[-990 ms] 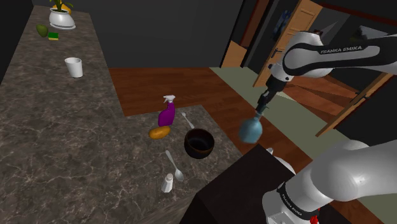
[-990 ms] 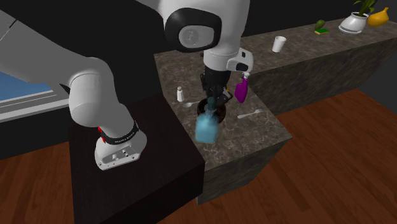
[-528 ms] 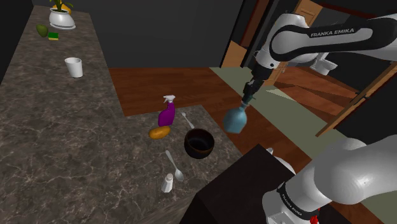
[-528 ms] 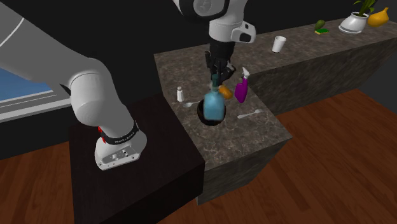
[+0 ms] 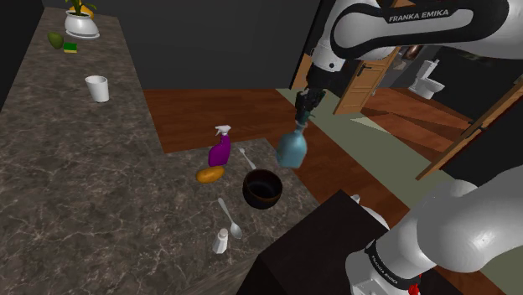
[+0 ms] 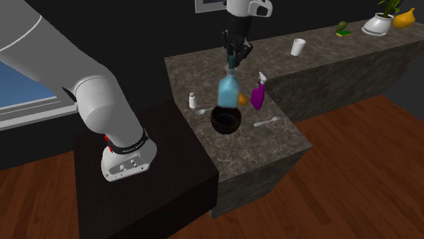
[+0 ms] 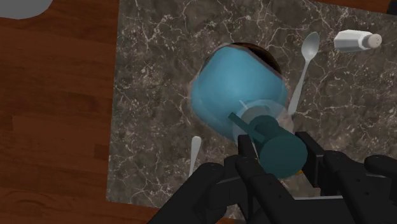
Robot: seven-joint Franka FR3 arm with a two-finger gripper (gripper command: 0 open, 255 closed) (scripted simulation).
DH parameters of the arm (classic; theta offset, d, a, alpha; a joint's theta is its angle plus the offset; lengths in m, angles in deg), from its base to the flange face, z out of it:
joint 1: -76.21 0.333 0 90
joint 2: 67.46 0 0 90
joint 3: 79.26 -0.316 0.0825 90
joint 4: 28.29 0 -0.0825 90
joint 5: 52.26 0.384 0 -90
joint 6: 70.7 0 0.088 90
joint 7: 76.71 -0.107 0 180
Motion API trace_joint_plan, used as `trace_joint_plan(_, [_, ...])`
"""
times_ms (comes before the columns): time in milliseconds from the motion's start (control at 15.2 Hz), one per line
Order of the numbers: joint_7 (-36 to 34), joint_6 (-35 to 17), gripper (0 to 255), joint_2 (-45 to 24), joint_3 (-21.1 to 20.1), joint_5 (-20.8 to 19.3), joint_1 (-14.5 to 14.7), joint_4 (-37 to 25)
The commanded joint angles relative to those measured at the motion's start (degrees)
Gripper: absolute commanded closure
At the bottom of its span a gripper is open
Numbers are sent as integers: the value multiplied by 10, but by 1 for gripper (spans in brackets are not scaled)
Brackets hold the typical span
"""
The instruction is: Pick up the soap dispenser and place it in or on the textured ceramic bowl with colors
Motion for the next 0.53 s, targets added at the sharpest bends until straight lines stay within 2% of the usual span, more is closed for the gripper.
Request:
trace_joint_plan(0, [-22, 10, 255, -34, -15, 8, 11, -44])
trace_joint_plan(462, [-19, -46, 255, -50, -14, 9, 11, -5])
